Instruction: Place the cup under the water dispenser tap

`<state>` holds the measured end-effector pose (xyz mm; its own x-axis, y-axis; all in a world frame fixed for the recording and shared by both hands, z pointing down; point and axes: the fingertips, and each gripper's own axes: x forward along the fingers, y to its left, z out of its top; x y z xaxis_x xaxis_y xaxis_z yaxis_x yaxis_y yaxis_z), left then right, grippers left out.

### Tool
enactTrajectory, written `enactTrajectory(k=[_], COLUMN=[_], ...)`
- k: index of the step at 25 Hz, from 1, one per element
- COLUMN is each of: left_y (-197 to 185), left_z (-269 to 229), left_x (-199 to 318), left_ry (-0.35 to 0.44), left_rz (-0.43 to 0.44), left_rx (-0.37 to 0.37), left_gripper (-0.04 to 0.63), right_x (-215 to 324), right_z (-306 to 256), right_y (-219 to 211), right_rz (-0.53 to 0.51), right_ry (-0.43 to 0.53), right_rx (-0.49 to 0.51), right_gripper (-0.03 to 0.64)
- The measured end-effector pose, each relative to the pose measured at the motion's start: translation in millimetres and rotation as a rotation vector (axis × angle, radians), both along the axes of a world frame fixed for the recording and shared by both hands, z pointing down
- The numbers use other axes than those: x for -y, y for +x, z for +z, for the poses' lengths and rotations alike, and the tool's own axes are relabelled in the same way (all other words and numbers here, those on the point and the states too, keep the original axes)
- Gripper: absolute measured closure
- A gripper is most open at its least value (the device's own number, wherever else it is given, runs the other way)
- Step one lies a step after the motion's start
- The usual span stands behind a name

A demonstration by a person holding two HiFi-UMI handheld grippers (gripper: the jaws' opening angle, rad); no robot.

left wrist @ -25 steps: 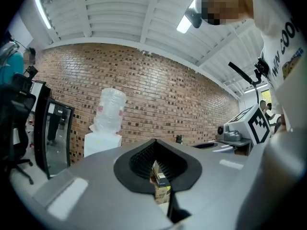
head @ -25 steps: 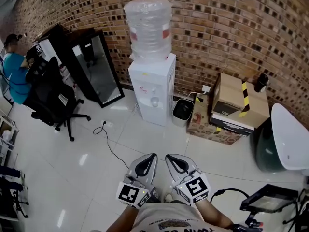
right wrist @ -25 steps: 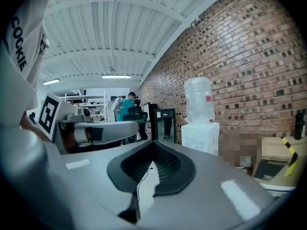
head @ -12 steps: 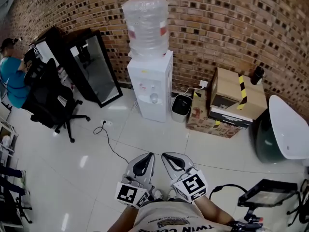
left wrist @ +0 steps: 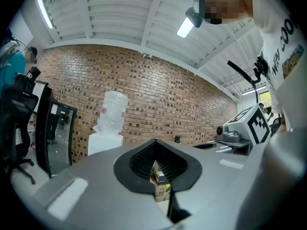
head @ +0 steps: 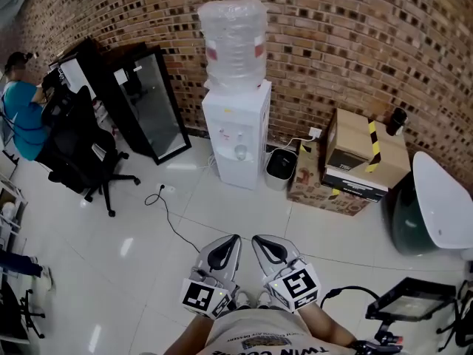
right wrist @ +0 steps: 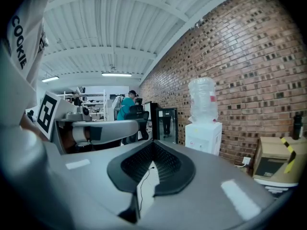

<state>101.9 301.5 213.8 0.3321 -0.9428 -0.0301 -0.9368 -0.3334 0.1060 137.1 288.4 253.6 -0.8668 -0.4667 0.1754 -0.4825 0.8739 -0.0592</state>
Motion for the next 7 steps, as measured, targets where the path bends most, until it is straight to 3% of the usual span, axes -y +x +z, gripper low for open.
enactTrajectory(k=[7], left_y=[-6.3], left_z=[-3.9], left_x=[-0.8], left_ry=[0.005], left_rz=[0.008], left_rx=[0.002], left_gripper=[0.603], right_x=[0.5], right_z=[-3.3], right_y=[-6.5], right_rz=[0.016], right_ry=[0.009], right_rx=[0.000], right_gripper=[0.612])
